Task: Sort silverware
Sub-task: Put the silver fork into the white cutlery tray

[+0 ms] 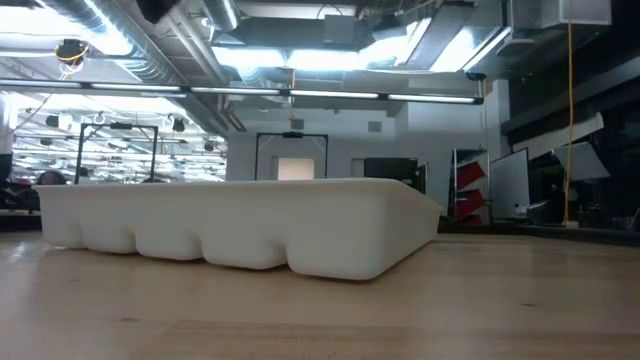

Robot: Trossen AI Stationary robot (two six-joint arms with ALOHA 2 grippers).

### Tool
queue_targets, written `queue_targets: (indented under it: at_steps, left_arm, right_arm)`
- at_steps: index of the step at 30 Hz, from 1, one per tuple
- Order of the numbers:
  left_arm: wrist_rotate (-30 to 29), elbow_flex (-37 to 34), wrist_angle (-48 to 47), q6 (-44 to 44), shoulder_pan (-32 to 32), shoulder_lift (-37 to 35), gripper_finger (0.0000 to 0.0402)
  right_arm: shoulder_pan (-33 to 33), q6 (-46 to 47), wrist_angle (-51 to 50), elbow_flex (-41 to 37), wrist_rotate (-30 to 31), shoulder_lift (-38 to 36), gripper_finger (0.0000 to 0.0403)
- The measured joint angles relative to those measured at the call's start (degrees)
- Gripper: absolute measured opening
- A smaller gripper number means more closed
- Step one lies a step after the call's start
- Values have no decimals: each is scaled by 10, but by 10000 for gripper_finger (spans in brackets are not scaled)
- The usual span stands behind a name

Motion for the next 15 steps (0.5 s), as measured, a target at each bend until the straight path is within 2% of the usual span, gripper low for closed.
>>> queue_targets:
  at_steps: [6,15]
  left_arm:
    - [80,0,19,-3,45,30,46]
    - [109,0,19,-4,64,59,46]
  right_arm:
    - [41,103,19,-136,-100,-15,136]
    - [70,142,139,-291,-128,-60,136]
